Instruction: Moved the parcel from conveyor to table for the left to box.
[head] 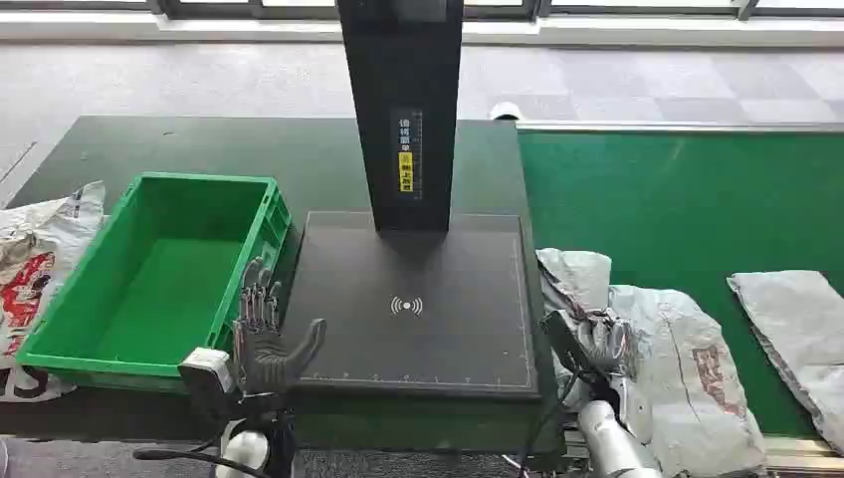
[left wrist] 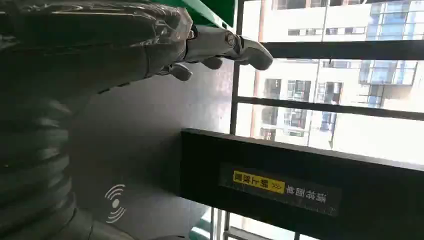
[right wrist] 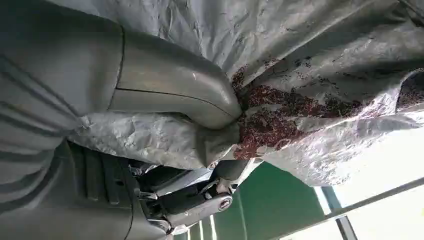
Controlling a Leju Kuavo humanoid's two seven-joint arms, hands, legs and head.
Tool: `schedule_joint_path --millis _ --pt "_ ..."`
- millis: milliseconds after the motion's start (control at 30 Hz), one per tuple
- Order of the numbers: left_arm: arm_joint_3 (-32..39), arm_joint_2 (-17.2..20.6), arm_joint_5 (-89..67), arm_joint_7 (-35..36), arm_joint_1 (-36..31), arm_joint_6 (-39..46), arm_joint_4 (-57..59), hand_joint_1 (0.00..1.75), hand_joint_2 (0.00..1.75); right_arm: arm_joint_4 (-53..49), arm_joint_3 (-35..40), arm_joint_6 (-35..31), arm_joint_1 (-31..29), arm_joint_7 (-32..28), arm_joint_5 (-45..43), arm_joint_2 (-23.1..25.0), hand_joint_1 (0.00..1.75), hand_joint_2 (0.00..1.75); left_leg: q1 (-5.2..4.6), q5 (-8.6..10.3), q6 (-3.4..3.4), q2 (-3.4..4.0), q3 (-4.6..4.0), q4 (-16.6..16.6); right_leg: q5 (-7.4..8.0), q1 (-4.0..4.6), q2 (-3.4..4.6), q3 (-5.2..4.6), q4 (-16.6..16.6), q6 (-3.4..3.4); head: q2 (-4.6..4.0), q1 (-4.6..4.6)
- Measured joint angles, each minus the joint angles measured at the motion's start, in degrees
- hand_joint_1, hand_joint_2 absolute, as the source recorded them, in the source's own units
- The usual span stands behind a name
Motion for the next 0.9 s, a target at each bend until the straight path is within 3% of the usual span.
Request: schedule_joint_path --millis 700,733,767,833,900 --pt "0.0 0.0 0.0 0.0 0.0 0.0 -0.1 0.0 1.75 0.0 0.0 -0.1 0.0 -0.2 -0.2 0.0 1.75 1.75 0.0 0.0 0.0 0.0 0.04 0.0 0.0 0.0 0.0 -0.03 0.0 0.0 0.0 0.0" --pt "0.0 0.0 0.0 0.0 0.0 0.0 -0.1 0.0 1.75 0.0 0.1 -1.3 0.4 -2.0 -2.1 0.0 1.75 1.75 0.0 0.0 0.0 -0.02 0.03 0.0 0.0 0.0 -0.01 0.02 0.0 0.0 0.0 -0.02" --pt "0.0 0.0 -0.1 0.0 0.0 0.0 -0.1 0.0 1.75 -3.2 1.5 -4.4 2.8 -7.4 -7.7 1.2 1.75 1.75 0.01 0.0 0.01 -0.18 0.02 0.0 -0.06 0.01 -0.18 0.09 0.0 0.05 0.0 0.02" --pt "0.0 -0.1 -0.5 0.0 0.0 0.0 0.0 0.0 1.75 -18.0 6.1 -9.2 9.4 -18.1 -22.4 4.4 1.75 1.75 0.0 0.01 -0.01 -0.44 -0.24 0.0 -0.14 -0.02 -0.41 -0.08 0.1 0.04 0.0 0.02" --pt "0.0 -0.1 -0.7 0.0 -0.1 0.2 0.0 0.0 1.75 -29.1 10.3 -10.6 10.5 -21.1 -30.5 7.0 1.75 1.75 -0.02 -0.04 -0.09 0.19 -0.18 0.0 -0.06 -0.01 0.11 -0.36 0.1 -0.07 0.0 -0.04"
